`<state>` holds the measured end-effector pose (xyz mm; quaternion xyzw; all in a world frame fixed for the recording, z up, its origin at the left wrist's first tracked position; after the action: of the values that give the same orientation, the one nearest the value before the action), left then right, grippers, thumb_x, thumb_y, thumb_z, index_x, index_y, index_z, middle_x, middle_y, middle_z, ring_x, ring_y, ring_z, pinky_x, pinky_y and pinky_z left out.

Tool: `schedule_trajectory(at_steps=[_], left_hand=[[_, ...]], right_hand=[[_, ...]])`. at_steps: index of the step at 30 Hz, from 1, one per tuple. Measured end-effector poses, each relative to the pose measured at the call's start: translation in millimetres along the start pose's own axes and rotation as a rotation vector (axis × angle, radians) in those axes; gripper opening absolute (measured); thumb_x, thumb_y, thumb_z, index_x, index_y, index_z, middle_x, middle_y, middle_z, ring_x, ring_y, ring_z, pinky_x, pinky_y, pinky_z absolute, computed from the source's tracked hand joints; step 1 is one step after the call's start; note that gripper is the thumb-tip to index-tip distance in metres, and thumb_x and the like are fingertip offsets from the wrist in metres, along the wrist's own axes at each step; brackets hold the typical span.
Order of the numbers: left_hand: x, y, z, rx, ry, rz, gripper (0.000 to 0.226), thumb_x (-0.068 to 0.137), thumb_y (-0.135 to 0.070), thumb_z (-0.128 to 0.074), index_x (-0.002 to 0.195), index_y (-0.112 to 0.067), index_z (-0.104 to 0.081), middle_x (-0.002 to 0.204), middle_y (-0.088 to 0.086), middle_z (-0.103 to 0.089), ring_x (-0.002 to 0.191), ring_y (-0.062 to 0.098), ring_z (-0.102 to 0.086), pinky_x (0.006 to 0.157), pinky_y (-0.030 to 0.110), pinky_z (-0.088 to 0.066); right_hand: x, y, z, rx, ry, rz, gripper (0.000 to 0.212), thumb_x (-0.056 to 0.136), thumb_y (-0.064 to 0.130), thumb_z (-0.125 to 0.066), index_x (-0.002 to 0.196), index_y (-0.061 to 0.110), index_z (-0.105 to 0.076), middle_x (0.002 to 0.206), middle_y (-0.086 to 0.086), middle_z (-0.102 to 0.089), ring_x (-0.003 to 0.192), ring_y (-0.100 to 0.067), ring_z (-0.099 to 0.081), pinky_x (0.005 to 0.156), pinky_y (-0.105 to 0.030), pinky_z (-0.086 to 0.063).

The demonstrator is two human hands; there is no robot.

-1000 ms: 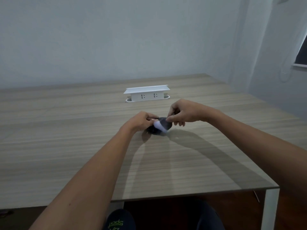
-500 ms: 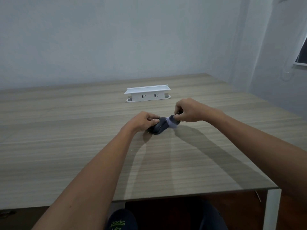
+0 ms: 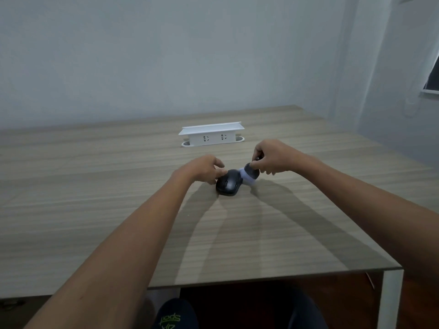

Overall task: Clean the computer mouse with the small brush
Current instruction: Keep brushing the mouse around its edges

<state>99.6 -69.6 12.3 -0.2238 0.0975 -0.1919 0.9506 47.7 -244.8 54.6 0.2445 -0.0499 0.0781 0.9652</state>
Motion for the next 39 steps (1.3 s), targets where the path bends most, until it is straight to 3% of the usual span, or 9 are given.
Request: schedule_trajectory(at_steps=[5,10,14,22,25,29,35,39], left_hand=[[3.8,-15.7,4.9,0.323,0.143,-0.162,0.065,0.094,-0.014,-0.065,0.153,-0.028,-0.042,0.141,0.0,-0.051,0.123,0.019,-0.057,0.105,0.037,-0.047],[14.0,-27.2,-1.3,0.575,0.282,-0.254,0.089,0.085,0.003,-0.062,0.156,-0.038,-0.029,0.155,-0.007,-0.031,0.137,0.02,-0.041,0.107,0.041,-0.046],[16.2,-30.3,-6.7,0.676,0.356,-0.266,0.091,0.084,0.006,-0.062,0.157,-0.038,-0.029,0.153,-0.002,-0.033,0.134,0.021,-0.047,0.105,0.042,-0.047],[24.1,-29.0,-6.6,0.624,0.266,-0.296,0.083,0.078,-0.021,-0.085,0.15,-0.03,-0.045,0.133,0.003,-0.048,0.118,0.023,-0.056,0.102,0.042,-0.048],[23.8,-25.6,-3.7,0.594,0.215,-0.296,0.073,0.075,-0.028,-0.087,0.141,-0.024,-0.055,0.128,0.004,-0.053,0.114,0.024,-0.058,0.094,0.036,-0.049],[23.0,-20.1,-3.0,0.611,0.182,-0.291,0.069,0.073,-0.035,-0.087,0.135,-0.022,-0.059,0.125,0.001,-0.056,0.111,0.023,-0.059,0.097,0.039,-0.05],[26.5,-18.2,-3.7,0.685,0.176,-0.284,0.057,0.07,-0.045,-0.086,0.117,-0.018,-0.069,0.111,-0.002,-0.061,0.106,0.025,-0.061,0.095,0.045,-0.052],[28.3,-18.5,-3.1,0.675,0.169,-0.267,0.054,0.07,-0.045,-0.086,0.113,-0.018,-0.071,0.108,-0.001,-0.064,0.103,0.024,-0.062,0.092,0.042,-0.053]], right_hand=[[-0.4,-5.7,1.3,0.026,0.031,-0.001,0.017,0.082,0.014,-0.067,0.083,-0.002,-0.073,0.076,-0.019,-0.075,0.045,-0.011,-0.061,0.043,-0.02,-0.049],[0.0,-11.4,4.4,0.034,0.036,-0.015,0.015,0.084,0.014,-0.065,0.084,0.0,-0.072,0.076,-0.017,-0.075,0.051,-0.015,-0.062,0.045,-0.022,-0.051],[-0.5,-15.7,9.2,0.033,0.041,-0.013,0.011,0.085,0.014,-0.065,0.08,0.006,-0.071,0.074,-0.014,-0.074,0.054,-0.017,-0.063,0.046,-0.023,-0.051],[1.2,-13.3,13.6,0.053,0.025,0.018,0.01,0.085,0.014,-0.065,0.075,0.011,-0.068,0.067,-0.008,-0.071,0.051,-0.014,-0.062,0.047,-0.024,-0.052],[-3.3,-7.3,14.5,0.153,0.007,0.06,0.011,0.085,0.015,-0.067,0.082,0.005,-0.071,0.065,-0.006,-0.068,0.051,-0.014,-0.06,0.049,-0.027,-0.051],[-12.5,-6.3,-3.7,0.344,0.164,0.128,0.017,0.089,0.012,-0.071,0.091,-0.004,-0.071,0.065,-0.009,-0.064,0.051,-0.013,-0.054,0.048,-0.023,-0.047],[-10.4,-22.4,4.1,0.213,0.056,0.11,0.015,0.087,0.017,-0.072,0.089,0.002,-0.073,0.064,-0.005,-0.065,0.049,-0.01,-0.055,0.051,-0.029,-0.049],[-12.5,-6.0,-5.4,0.138,0.13,0.164,0.015,0.087,0.017,-0.071,0.091,0.003,-0.073,0.066,-0.005,-0.066,0.051,-0.012,-0.056,0.05,-0.025,-0.048]])
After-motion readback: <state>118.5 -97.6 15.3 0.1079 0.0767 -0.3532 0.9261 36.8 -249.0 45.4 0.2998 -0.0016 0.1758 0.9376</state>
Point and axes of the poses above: each hand's wrist, its own x-axis towards the middle knuckle, its own z-axis out of the back of the hand, y = z × x, the point moved 7 cm from there along x, towards the middle knuckle
